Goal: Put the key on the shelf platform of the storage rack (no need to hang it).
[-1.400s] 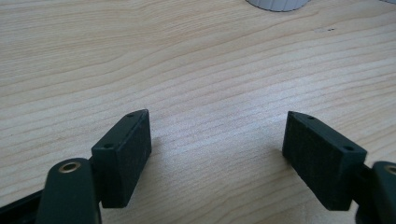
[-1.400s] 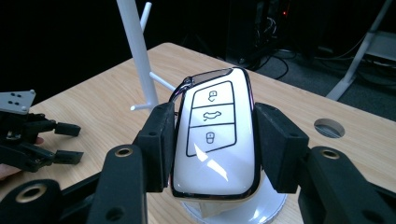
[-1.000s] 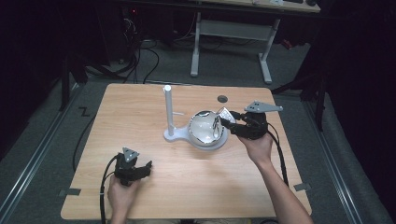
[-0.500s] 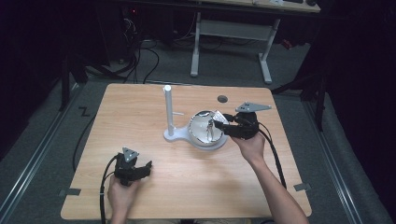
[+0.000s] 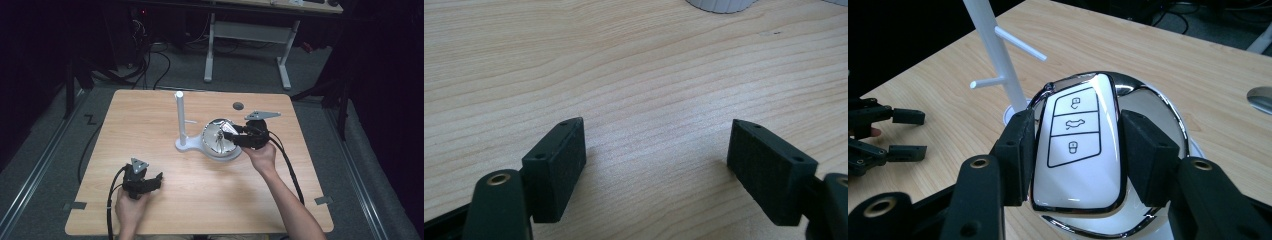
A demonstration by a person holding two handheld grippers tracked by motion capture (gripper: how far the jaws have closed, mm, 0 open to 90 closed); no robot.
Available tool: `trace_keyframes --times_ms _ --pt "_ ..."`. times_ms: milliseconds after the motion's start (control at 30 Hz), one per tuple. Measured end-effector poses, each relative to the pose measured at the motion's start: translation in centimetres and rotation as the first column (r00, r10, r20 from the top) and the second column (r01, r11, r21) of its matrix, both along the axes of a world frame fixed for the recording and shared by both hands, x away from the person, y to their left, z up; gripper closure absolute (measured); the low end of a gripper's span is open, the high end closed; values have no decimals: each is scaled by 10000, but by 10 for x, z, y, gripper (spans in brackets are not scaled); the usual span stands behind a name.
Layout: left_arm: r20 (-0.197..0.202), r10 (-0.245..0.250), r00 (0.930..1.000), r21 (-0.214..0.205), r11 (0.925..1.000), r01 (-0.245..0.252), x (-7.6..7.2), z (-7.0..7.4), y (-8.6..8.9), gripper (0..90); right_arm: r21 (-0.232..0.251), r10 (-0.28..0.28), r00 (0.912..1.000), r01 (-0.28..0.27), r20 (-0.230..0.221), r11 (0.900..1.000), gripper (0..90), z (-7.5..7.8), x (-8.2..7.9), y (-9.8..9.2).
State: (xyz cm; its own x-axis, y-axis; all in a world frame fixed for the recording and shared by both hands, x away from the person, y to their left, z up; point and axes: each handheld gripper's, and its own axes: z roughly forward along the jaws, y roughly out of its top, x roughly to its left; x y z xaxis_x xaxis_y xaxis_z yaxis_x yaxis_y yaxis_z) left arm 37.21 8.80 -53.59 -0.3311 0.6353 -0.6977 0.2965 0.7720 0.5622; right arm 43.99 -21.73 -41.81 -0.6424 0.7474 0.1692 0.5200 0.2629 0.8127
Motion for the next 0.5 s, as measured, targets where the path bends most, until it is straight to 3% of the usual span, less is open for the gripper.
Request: trace_keyframes --times_ms 500 --pt "-5 7 10000 21 10000 -7 0 0 0 238 148 67 9991 -61 -426 9999 505 -16 12 10"
